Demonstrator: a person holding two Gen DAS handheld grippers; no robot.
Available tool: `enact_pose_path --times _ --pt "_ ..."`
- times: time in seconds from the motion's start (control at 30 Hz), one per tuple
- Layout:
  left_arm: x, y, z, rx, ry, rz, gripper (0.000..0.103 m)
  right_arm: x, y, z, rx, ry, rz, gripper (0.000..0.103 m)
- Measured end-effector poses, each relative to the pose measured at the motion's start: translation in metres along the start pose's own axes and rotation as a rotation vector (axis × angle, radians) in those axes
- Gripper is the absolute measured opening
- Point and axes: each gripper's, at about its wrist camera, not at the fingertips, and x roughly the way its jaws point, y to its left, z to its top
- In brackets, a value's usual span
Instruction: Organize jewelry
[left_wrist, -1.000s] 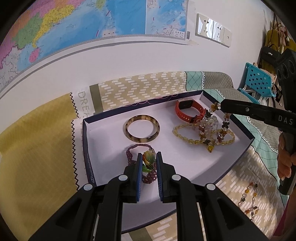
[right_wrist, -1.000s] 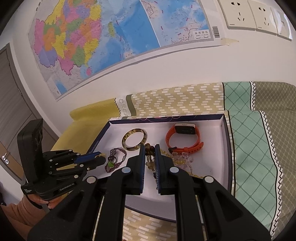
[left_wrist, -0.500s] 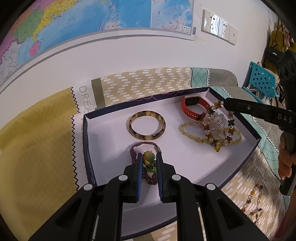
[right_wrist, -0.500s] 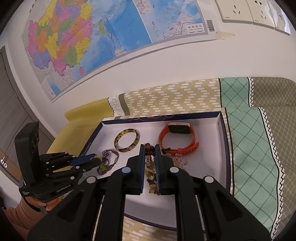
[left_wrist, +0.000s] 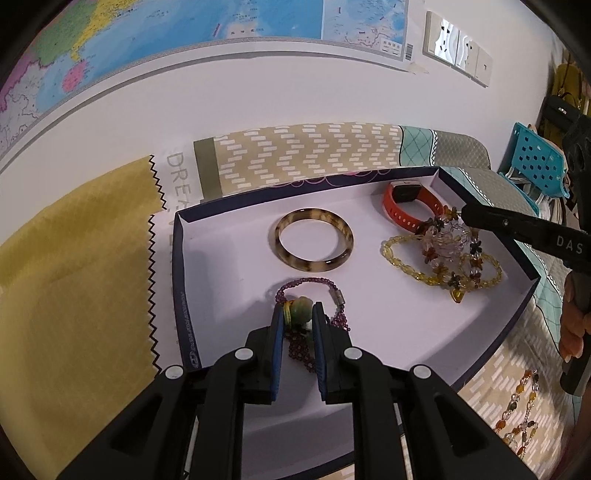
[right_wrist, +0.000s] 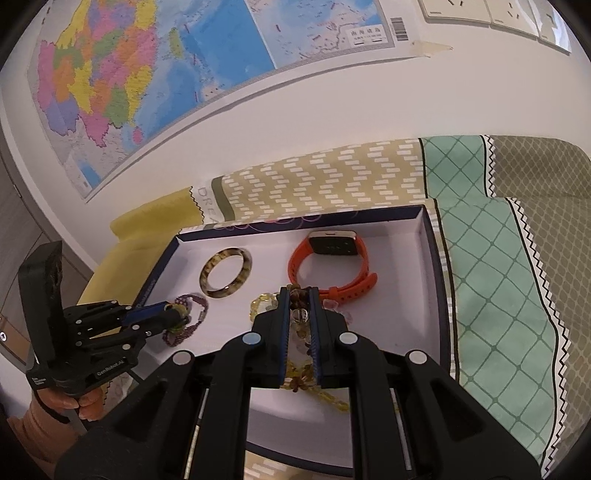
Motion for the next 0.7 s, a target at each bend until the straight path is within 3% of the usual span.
enact_pose_path --times 0.27,0.33,0.47,0.53,0.7 --pt "-0.005 -0.001 -0.001 -0.003 -0.019 0.008 0.016 -0.004 -0.002 -0.005 0.002 -0.009 -0.02 0.015" --pt "-0.008 -0.001 -0.001 -0.004 -0.028 0.007 0.023 -0.006 -0.002 -0.007 0.005 -0.014 -0.023 0.03" --pt "-0.015 -0.004 -0.003 0.005 -0.049 0.016 0.029 -0.014 -0.003 -0.012 0.012 -0.048 -0.044 0.035" --pt "-0.018 -0.006 -0.003 0.004 -0.056 0.015 0.033 -0.017 -0.002 -0.015 0.012 -0.058 -0.06 0.053" --pt "-0.031 -0.009 -0.006 0.009 -0.086 0.03 0.045 -0.029 0.002 -0.019 0.001 -0.077 -0.061 0.061"
